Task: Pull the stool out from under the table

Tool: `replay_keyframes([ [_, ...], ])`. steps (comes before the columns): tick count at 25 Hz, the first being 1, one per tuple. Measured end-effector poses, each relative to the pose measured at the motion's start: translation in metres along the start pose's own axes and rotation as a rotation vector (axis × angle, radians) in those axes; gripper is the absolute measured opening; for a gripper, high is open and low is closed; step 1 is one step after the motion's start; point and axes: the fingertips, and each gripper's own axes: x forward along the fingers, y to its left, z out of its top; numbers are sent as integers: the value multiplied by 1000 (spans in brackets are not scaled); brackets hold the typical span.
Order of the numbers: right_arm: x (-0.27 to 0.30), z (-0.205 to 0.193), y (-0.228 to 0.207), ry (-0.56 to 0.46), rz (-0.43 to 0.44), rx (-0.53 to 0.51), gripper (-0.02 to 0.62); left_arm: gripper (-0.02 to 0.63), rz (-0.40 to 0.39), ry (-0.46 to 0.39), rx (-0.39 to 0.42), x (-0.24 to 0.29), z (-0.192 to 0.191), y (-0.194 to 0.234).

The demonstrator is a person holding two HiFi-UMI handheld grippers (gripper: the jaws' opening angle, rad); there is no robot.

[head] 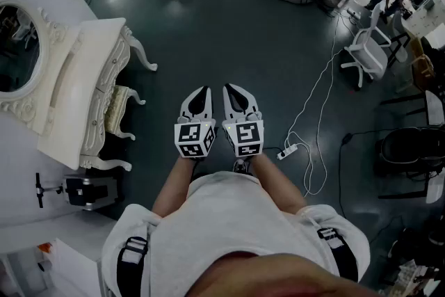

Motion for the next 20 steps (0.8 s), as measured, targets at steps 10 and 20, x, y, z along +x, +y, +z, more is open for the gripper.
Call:
replay_keyframes([
  [10,-9,-12,4,21,54,16,14,8,59,27,-32,-12,-18,-3],
  [20,1,-22,-20,12,91,-45,14,8,115,30,-46,12,-32,-19],
])
